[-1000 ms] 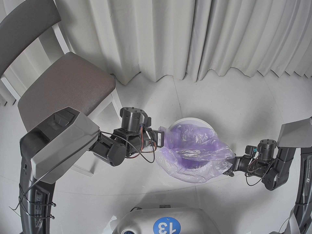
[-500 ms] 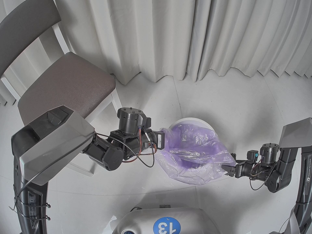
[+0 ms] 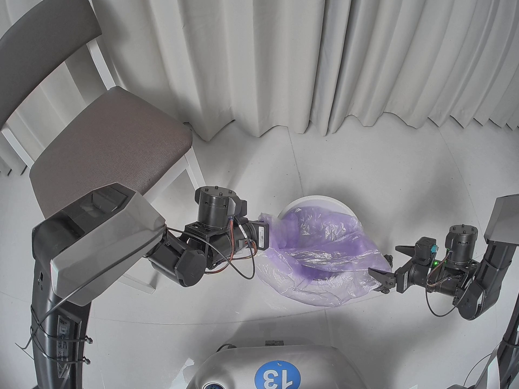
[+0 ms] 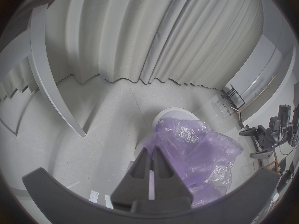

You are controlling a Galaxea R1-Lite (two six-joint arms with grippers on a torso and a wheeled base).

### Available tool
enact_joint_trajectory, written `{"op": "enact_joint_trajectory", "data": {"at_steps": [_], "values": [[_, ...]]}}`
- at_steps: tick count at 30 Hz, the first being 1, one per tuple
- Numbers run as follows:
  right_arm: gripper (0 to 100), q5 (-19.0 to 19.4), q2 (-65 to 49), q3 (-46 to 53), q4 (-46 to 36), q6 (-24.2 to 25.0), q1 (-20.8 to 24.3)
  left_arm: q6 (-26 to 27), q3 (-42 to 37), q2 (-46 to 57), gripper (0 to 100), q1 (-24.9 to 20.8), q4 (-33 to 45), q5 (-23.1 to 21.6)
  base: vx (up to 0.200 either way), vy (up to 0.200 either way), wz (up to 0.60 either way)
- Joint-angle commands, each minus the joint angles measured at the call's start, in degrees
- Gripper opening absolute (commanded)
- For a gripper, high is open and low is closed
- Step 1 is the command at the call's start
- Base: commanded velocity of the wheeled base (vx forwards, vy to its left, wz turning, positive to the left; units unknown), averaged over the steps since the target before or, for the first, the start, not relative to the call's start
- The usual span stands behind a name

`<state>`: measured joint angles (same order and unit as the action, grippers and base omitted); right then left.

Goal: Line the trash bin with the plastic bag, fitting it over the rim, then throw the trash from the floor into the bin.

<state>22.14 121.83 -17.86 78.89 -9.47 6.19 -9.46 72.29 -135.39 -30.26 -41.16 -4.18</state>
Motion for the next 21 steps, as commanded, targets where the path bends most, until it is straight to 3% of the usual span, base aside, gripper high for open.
{"op": "enact_joint_trajectory", "data": {"at_steps": [1, 2, 3, 4, 8, 9, 13, 21], "values": [[100, -0.17, -2.30, -7.28, -8.48, -4.06, 4.62, 0.23, 0.48, -0.75, 0, 0.02, 0.37, 0.49, 0.000, 0.000, 0.00], [100, -0.87, -3.00, -12.20, -16.83, -5.03, 6.99, 0.23, 0.31, -0.93, 0, -0.07, 0.73, 0.49, 0.000, 0.000, 0.00], [100, -1.04, -3.09, -13.08, -18.33, -5.03, 7.34, 0.32, 0.31, -1.02, 0, 0.02, 0.73, 0.49, 0.000, 0.000, 0.00], [100, -2.45, -3.09, -17.82, -25.54, -5.65, 9.10, 0.23, -0.31, -1.46, 0, 0.02, 0.64, 0.49, 0.000, 0.000, 0.00], [100, -3.24, -1.86, -25.47, -32.92, -7.84, 11.39, -0.03, -1.63, -2.16, 0, 0.11, -0.24, 0.49, 0.000, 0.000, 0.00], [100, -3.24, -0.63, -27.40, -33.62, -9.51, 11.82, -0.12, -1.89, -2.07, 100, 0.11, -0.24, 0.58, 0.000, 0.000, 0.00], [100, -3.07, 3.68, -33.29, -35.56, -18.57, 13.06, 0.14, -6.99, -0.23, 100, 0.46, -1.03, 1.63, 0.000, 0.000, 0.00], [100, -3.33, 2.01, -39.71, -50.23, -26.30, 15.43, -0.21, -16.13, 0.56, 100, 1.43, -13.51, 1.54, 0.000, 0.000, 0.00]]}}
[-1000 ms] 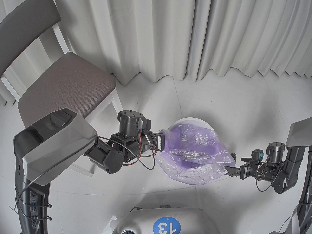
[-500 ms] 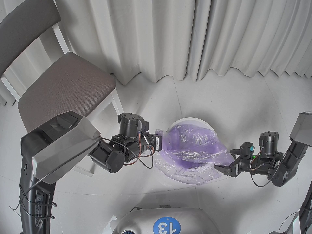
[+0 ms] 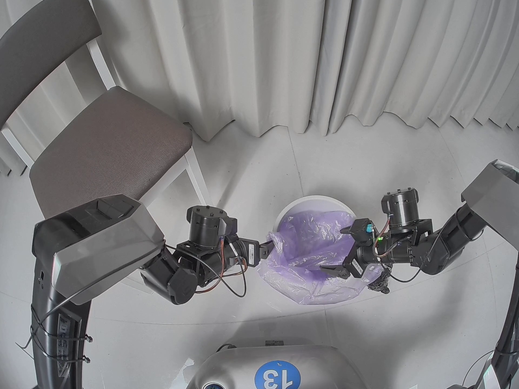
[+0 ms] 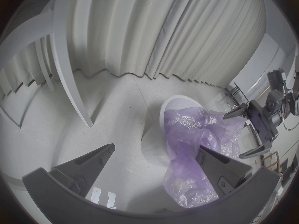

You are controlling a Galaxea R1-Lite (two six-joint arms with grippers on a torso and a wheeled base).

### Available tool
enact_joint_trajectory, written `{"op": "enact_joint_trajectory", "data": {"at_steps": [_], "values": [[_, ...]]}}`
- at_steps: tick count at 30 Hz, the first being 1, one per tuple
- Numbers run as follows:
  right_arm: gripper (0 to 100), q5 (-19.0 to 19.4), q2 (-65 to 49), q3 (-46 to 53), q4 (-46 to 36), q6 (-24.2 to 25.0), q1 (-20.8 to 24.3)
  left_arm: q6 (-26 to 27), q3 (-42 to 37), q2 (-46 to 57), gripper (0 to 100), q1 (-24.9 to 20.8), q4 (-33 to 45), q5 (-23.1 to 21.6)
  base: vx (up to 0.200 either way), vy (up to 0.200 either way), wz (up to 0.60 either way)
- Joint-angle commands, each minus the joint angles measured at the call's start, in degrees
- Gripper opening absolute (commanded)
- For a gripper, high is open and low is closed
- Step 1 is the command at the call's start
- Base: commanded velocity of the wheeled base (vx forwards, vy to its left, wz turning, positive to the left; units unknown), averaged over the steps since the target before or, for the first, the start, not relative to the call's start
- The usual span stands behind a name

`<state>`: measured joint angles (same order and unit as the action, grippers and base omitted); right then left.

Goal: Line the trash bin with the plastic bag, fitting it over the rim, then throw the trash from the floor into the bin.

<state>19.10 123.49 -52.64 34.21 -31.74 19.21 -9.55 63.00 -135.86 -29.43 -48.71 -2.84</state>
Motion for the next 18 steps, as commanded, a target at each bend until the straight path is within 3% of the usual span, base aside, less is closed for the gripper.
{"op": "enact_joint_trajectory", "data": {"at_steps": [1, 7, 12, 18], "values": [[100, -0.29, 0.00, -5.02, -5.99, -4.20, 2.41, -0.12, -7.19, 1.04, 100, 0.60, -6.31, 0.29, 0.000, 0.000, 0.00], [100, -0.21, 3.07, -9.32, -8.10, -5.08, 1.18, -0.12, -10.62, 2.27, 100, 0.69, -7.98, 0.29, 0.000, 0.000, 0.00], [100, -0.12, 5.62, -9.50, -10.65, -10.71, -0.93, -0.03, -14.22, 3.59, 100, 1.39, -11.67, 0.38, 0.000, 0.000, 0.00], [100, -0.12, 7.03, -8.80, -12.32, -11.32, -2.16, -0.03, -17.03, 3.50, 100, 1.48, -15.45, 0.47, 0.000, 0.000, 0.00]]}}
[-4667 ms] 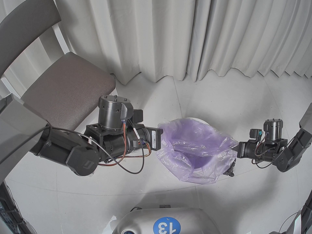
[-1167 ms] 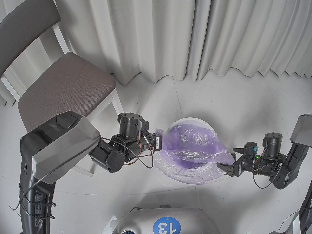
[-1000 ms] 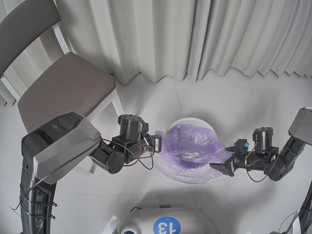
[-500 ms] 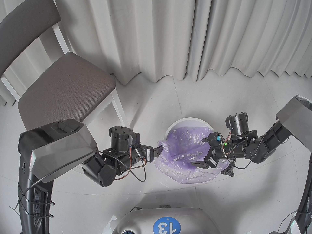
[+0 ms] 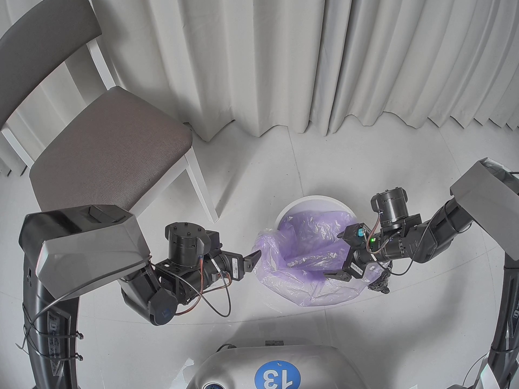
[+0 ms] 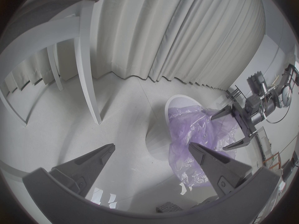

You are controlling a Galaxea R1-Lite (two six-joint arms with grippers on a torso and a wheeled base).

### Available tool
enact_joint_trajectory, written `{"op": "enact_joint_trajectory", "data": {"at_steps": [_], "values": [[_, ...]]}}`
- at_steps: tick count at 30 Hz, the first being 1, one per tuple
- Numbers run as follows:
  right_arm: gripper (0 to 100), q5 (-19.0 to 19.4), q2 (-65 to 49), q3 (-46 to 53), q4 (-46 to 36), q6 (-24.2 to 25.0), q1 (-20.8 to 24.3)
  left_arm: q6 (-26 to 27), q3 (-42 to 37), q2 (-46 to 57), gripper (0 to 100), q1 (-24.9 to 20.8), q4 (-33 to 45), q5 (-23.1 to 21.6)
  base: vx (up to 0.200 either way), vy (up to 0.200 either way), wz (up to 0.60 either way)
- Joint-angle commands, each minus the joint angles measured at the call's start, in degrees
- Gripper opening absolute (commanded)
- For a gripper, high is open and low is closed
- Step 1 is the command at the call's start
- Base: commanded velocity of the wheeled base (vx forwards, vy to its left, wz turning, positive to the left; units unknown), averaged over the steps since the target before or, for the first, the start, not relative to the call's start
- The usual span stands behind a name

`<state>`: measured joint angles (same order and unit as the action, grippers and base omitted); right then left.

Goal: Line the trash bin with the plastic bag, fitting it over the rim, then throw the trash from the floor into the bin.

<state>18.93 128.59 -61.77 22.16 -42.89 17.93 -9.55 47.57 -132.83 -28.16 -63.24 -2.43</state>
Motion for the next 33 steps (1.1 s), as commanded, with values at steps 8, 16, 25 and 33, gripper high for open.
{"op": "enact_joint_trajectory", "data": {"at_steps": [8, 16, 25, 33], "values": [[100, 0.14, 4.57, -2.48, -1.16, -0.27, -0.88, -0.03, -0.90, -0.41, 100, 0.21, -1.53, 0.14, 0.000, 0.000, 0.00], [0, 0.32, 4.74, -5.12, -3.62, 0.08, -0.71, -0.03, -1.34, -0.33, 100, 0.21, -2.06, 0.14, 0.000, 0.000, 0.00], [0, 3.48, 3.78, -6.26, -3.44, 2.54, -0.97, 0.05, -1.95, 0.99, 100, -0.14, -3.46, 2.16, 0.000, 0.000, 0.00], [0, 3.57, 3.34, -8.63, -3.62, 4.21, -1.41, 0.40, -0.63, 0.82, 100, -0.49, -3.02, 1.72, 0.000, 0.000, 0.00]]}}
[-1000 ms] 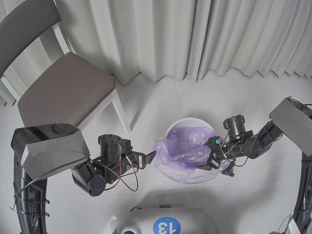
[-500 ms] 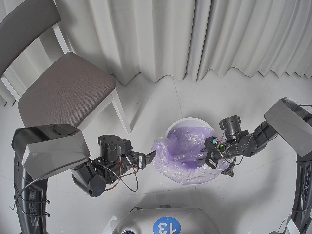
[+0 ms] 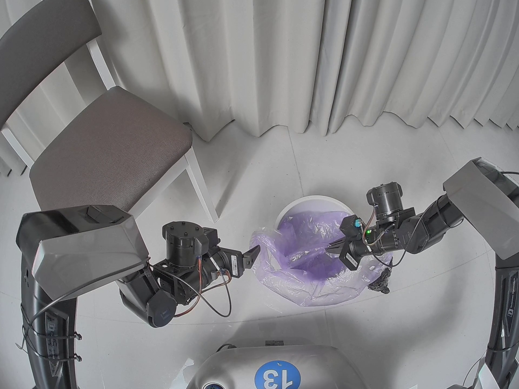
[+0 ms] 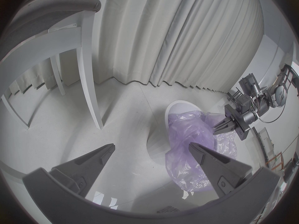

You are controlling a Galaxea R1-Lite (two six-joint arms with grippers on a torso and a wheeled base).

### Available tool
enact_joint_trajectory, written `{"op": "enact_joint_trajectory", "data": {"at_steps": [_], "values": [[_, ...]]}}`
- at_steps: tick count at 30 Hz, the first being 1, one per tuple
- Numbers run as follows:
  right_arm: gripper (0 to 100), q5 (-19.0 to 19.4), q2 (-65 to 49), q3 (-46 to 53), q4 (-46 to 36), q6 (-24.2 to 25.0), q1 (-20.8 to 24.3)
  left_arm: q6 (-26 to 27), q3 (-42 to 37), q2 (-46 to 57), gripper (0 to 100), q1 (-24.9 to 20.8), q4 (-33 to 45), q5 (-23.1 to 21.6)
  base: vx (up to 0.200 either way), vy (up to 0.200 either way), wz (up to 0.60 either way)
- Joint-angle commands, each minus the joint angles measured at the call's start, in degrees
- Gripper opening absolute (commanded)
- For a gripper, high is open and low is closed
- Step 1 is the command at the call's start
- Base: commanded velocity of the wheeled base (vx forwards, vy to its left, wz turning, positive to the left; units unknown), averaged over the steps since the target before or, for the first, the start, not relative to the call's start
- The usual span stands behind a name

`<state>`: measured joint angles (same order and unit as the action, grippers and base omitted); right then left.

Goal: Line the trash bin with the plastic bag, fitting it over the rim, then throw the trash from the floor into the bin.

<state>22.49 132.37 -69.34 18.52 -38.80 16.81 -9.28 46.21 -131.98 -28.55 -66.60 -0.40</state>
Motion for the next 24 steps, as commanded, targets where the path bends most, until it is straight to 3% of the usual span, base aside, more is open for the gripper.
{"op": "enact_joint_trajectory", "data": {"at_steps": [1, 24], "values": [[0, 0.01, -0.44, -1.50, -0.06, 0.22, -0.55, 0.14, 1.07, -0.04, 100, -0.10, 0.50, -0.30, 0.000, 0.000, 0.00], [0, -0.34, -0.88, -11.08, 1.61, 14.02, -1.61, 0.31, 2.83, 1.55, 100, -1.68, 0.77, -0.30, 0.000, 0.000, 0.00]]}}
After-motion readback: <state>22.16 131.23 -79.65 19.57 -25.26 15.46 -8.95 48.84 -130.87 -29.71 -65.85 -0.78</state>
